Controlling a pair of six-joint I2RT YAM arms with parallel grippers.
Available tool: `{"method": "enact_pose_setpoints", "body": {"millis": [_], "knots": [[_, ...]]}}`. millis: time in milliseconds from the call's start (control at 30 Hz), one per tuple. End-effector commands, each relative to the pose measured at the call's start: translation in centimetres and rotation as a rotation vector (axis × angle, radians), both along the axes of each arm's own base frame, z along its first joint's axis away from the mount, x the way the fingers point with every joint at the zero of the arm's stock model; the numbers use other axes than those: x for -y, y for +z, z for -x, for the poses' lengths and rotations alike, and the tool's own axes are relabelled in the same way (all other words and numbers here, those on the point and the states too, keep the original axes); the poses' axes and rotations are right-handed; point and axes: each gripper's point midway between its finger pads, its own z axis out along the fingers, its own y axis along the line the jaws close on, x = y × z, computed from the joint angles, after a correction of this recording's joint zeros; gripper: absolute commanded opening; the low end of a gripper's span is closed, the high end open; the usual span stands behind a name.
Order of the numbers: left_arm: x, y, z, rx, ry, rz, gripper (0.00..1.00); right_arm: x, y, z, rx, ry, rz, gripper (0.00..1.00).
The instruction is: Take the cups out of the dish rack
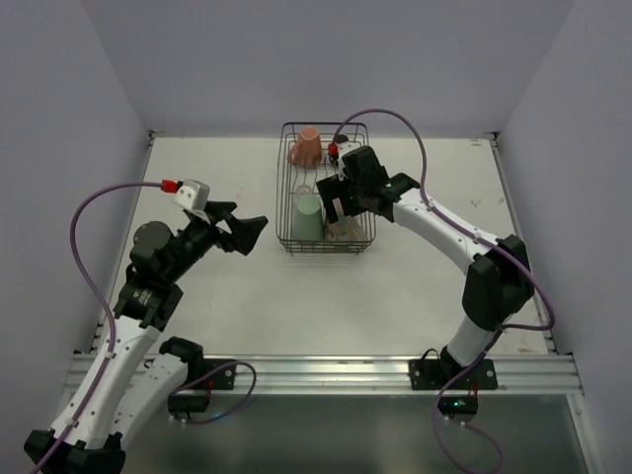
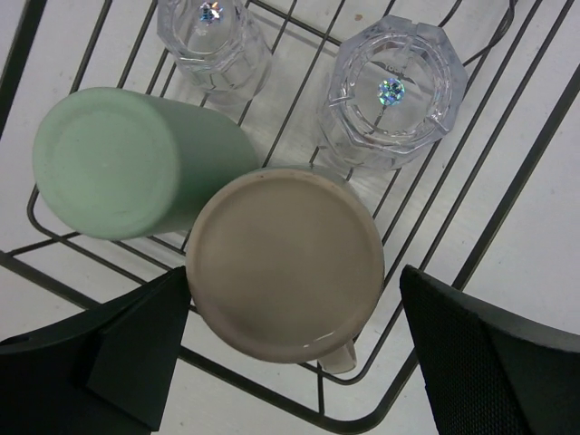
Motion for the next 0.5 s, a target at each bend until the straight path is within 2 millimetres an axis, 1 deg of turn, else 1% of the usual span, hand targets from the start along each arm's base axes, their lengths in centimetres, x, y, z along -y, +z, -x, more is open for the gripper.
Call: {"method": "enact_pose_setpoints", "body": {"millis": [0,100,133,233,267,333,400,433,467], "knots": [[-0.1,0.9,-0.2,0.037,0.005,0.009,1.00,-0.1,0.6,-1.8,0.052,-0.016,0.034,0.99],[-0.1,0.8,-0.2,0.035,0.004,0.007,1.00,-0.3,0.3,-2.3,0.056,-0.022,0.043,0.99],[-0.1,0.8,-0.3,0.033,0.007,0.007,1.00,-0.3,-0.2,-2.3,0.048,-0.022,0.054,0.99],[-0.2,0.8,-0.3,0.032,0.012,0.009,1.00,-0.3,-0.3,-2.5,0.060,-0.031,0.072,0.93],[-0.2,0.8,-0.3,0.032,0.013,0.009,1.00,-0.5,0.1,-2.7,0.078,-0.029,0.062,0.91],[-0.2,0.7,-0.4,0.026,0.013,0.014,1.00,-0.8,0.1,-2.6,0.086,-0.017,0.049,0.82],[-0.1,0.4,-0.5,0.007,0.013,0.026,1.00,-1.0,0.4,-2.6,0.089,-0.016,0.041,0.69],[0.2,0.0,-0.8,-0.011,0.006,0.024,1.00,-1.0,0.4,-2.6,0.089,-0.022,0.040,0.60],[0.6,0.0,-0.6,-0.016,-0.020,0.022,1.00,-1.0,0.9,-2.5,0.099,-0.023,0.035,0.53]]}}
